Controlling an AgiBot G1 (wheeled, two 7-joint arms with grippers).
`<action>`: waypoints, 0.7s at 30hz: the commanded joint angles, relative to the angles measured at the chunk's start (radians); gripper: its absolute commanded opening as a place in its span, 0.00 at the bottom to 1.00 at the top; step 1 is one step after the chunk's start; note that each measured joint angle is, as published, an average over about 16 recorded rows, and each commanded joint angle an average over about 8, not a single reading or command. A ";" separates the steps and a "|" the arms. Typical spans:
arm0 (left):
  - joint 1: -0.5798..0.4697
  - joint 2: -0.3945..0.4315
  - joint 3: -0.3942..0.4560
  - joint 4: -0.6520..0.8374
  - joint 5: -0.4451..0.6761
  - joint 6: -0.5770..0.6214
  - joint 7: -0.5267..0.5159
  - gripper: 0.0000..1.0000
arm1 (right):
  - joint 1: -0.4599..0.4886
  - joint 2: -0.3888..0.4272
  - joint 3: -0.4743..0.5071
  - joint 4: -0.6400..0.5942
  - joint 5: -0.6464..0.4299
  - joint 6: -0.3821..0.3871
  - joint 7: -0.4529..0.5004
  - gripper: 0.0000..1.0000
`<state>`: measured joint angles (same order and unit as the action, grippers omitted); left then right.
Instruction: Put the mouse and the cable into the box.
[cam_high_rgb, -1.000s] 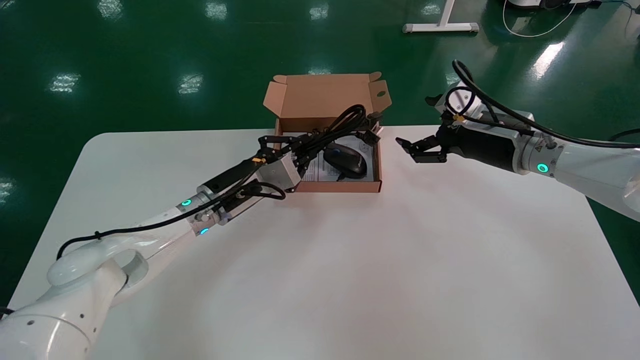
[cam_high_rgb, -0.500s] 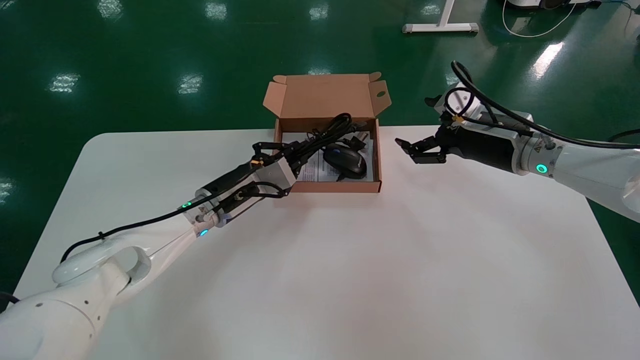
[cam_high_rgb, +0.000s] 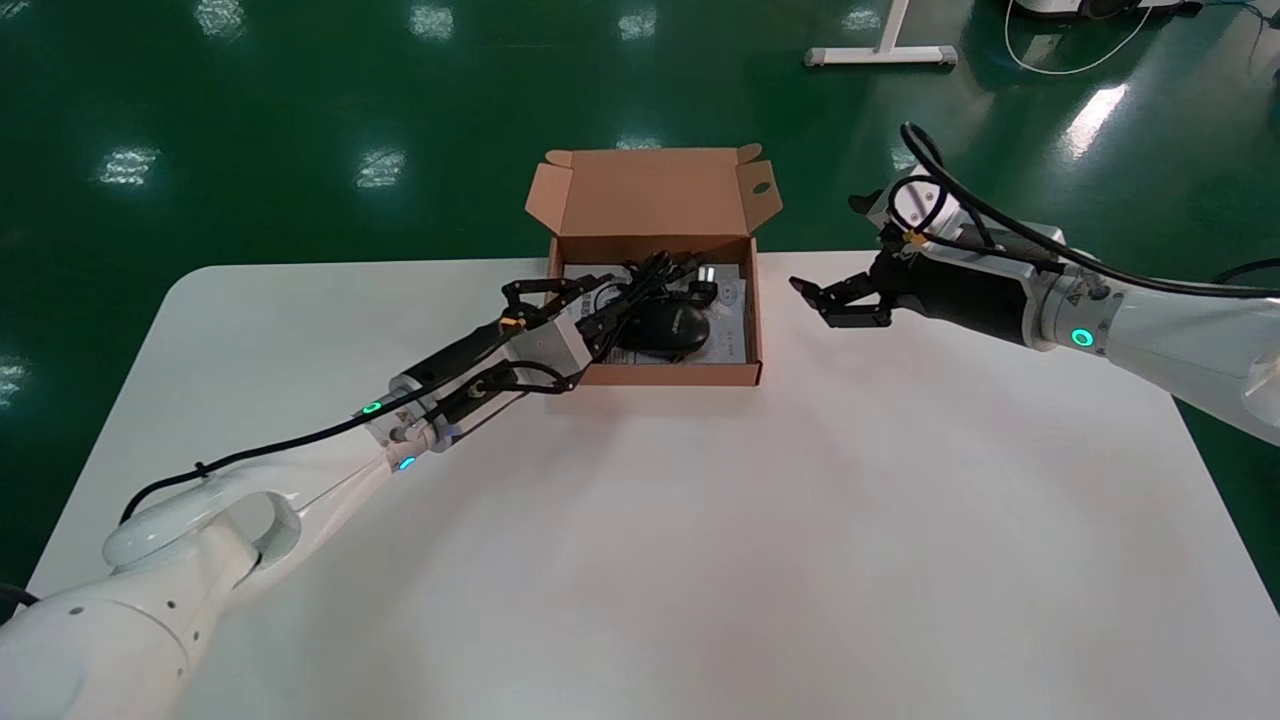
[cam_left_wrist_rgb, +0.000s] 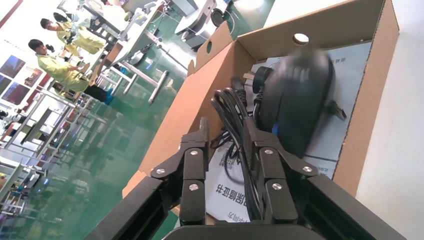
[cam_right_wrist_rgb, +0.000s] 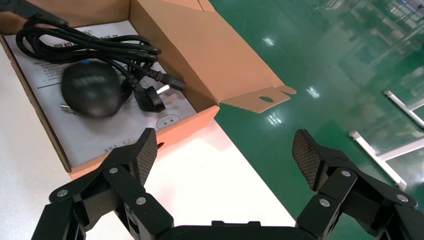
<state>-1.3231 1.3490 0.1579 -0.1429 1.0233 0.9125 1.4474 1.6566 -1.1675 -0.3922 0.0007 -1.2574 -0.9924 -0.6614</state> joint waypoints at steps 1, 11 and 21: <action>0.002 -0.002 0.000 -0.003 0.001 0.001 -0.001 1.00 | 0.000 0.000 -0.003 0.000 -0.004 -0.001 -0.001 1.00; 0.003 -0.006 0.009 -0.011 -0.002 0.002 -0.010 1.00 | -0.010 -0.020 0.097 -0.014 0.139 0.051 0.050 1.00; -0.004 -0.007 0.002 -0.016 -0.023 0.028 -0.036 1.00 | -0.014 -0.025 0.110 -0.020 0.160 0.061 0.055 1.00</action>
<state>-1.3313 1.3431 0.1518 -0.1564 0.9859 0.9452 1.3968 1.6427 -1.1932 -0.2784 -0.0195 -1.0921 -0.9291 -0.6038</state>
